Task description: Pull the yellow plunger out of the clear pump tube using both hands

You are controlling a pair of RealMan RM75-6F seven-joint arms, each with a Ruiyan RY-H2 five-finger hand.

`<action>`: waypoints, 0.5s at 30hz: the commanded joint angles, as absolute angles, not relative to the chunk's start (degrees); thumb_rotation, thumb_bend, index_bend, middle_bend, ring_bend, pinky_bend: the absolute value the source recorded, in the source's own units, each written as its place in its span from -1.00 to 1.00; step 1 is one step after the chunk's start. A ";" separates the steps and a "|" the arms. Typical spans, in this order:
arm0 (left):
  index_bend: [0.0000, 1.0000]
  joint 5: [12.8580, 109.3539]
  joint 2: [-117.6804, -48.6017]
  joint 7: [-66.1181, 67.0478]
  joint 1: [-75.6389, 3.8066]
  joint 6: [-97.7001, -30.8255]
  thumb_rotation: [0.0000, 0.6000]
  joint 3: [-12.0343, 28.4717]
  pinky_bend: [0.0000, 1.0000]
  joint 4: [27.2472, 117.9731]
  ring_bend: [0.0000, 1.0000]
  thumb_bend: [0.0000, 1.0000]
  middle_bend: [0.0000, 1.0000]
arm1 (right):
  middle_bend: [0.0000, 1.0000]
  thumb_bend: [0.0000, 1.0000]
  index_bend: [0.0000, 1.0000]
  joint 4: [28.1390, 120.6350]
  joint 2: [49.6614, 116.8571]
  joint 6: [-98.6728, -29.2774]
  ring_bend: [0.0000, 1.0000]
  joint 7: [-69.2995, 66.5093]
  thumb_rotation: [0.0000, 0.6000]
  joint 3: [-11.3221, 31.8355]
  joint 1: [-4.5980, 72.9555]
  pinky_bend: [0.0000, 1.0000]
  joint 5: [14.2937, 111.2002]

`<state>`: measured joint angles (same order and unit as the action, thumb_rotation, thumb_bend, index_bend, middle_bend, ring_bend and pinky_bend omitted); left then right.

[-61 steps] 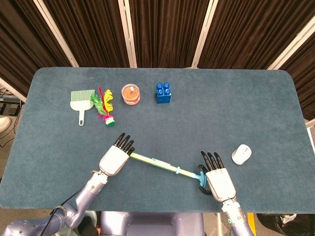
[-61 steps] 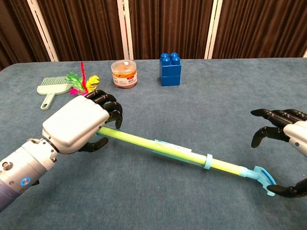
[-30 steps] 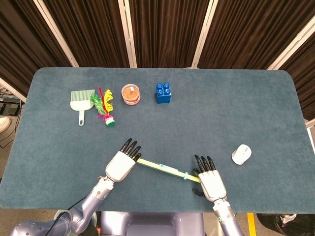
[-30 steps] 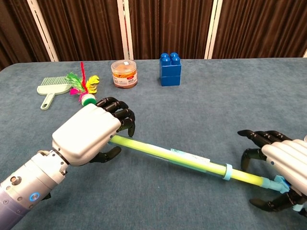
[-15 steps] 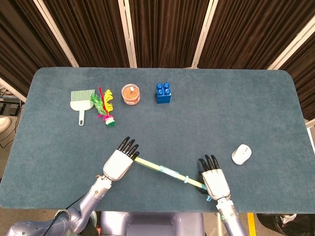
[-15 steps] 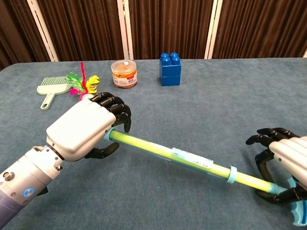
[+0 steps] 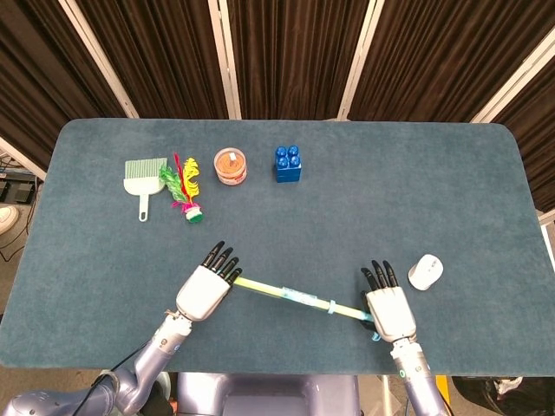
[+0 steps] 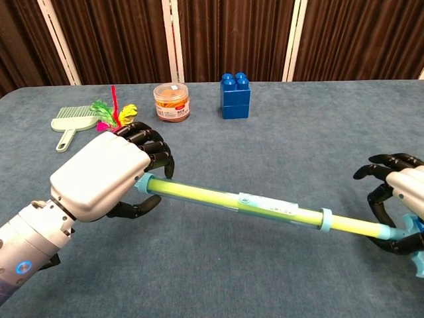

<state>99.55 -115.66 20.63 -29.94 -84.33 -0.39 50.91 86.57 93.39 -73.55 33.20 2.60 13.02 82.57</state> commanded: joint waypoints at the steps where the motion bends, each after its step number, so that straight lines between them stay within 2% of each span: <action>1: 0.36 99.53 -115.28 21.11 -29.71 -84.60 1.00 -0.36 -0.68 51.33 -0.61 0.17 -0.33 | -0.61 -0.21 0.63 86.63 92.80 -73.72 -1.00 32.85 1.00 2.84 13.14 -0.96 82.54; 15: 0.37 99.71 -113.76 22.53 -28.67 -86.38 1.00 -0.22 -0.68 52.40 -0.61 0.16 -0.32 | -0.61 -0.22 0.63 86.25 89.96 -74.14 -1.00 30.74 1.00 4.27 13.59 -0.96 81.45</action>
<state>99.73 -113.78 22.54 -28.69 -86.36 -0.23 52.39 86.29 90.06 -74.11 30.82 4.22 13.56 81.52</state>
